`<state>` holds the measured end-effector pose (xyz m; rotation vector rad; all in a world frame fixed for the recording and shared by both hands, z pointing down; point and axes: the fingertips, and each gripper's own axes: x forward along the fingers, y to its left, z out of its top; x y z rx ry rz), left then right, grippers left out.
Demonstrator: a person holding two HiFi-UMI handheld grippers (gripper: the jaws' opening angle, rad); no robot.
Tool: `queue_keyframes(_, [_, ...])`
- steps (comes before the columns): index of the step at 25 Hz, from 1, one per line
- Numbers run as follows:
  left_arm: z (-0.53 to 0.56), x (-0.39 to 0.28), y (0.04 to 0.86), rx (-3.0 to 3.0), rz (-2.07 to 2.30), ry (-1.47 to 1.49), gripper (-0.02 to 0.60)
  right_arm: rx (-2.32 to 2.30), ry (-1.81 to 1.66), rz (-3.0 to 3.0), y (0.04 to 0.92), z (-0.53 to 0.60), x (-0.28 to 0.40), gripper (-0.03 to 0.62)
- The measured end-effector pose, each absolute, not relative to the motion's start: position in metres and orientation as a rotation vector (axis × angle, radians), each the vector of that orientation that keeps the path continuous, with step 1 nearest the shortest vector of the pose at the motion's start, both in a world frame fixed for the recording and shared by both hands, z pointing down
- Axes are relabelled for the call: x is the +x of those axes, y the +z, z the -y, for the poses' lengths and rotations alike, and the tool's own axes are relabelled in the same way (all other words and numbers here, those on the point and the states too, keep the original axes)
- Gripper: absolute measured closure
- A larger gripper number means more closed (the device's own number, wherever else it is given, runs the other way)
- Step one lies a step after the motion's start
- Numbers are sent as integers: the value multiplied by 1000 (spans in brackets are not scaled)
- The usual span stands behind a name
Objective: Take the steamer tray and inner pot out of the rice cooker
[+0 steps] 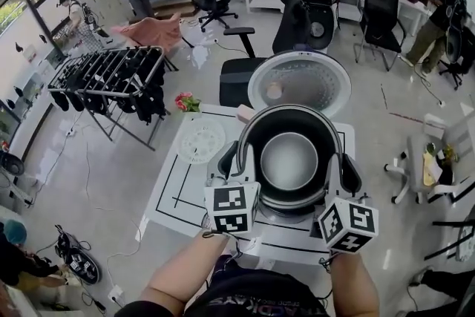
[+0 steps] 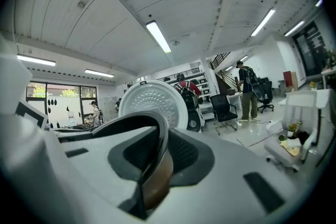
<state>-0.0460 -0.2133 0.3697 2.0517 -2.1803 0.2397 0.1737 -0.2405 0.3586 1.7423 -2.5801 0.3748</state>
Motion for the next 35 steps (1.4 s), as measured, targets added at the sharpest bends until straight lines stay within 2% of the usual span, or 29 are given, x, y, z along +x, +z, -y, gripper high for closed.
queue_keyframes(9, [188, -91, 337, 1976, 2301, 123, 492, 1625, 328, 2707, 326, 236, 127, 525])
queue_keyframes(18, [142, -174, 330, 1832, 2424, 96, 492, 1425, 345, 2807, 324, 217, 35, 525])
queue_keyframes(27, [85, -273, 367, 1680, 2437, 167, 492, 1283, 386, 2808, 355, 181, -72, 525])
queue_keyframes(35, [50, -322, 419, 1601, 2390, 218, 492, 1231, 456, 2753, 404, 154, -125, 528])
